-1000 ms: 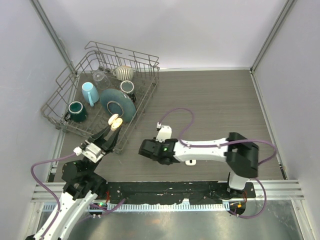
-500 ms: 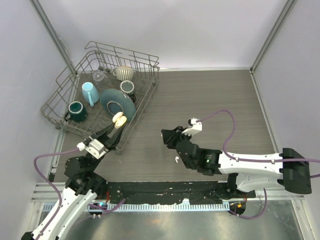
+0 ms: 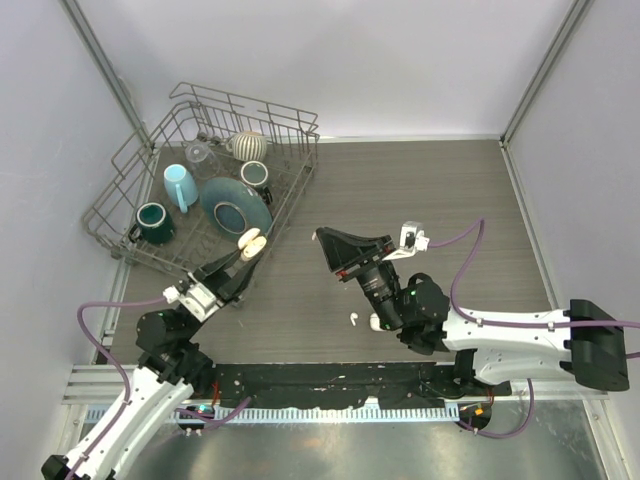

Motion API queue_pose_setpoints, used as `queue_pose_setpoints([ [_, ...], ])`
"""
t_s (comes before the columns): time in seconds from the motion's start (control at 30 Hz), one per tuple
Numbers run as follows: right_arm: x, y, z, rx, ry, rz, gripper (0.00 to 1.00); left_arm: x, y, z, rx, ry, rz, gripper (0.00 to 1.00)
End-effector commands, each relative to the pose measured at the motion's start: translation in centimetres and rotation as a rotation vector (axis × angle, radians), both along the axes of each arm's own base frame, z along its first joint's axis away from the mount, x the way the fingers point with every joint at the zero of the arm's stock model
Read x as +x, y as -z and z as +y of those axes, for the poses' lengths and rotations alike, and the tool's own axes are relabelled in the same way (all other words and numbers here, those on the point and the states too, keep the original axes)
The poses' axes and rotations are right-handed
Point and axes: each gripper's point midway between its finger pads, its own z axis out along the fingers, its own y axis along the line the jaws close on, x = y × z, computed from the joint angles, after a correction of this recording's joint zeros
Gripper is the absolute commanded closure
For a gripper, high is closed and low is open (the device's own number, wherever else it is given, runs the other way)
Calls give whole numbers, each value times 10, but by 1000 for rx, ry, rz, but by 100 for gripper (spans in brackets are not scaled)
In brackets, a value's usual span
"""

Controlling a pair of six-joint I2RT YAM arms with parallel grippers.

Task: Insert the wireless bluetooth earbuds into the charging case
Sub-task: Pick up the earbud from the center of the board, then place the earbud in the charging case.

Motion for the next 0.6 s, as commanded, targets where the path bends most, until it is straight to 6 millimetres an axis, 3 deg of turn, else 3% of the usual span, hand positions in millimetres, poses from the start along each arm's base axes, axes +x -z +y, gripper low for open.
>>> queue_pose_setpoints([
  [0.0, -22, -61, 2, 110, -84, -209, 99, -14, -16, -6, -20, 67, -93, 100],
  [0.3, -45, -82, 30, 121, -226, -320, 99, -23, -12, -11, -20, 112, -145, 100],
  [0.57, -52, -76, 52, 106, -292, -332, 99, -26, -13, -12, -33, 127, -153, 100],
])
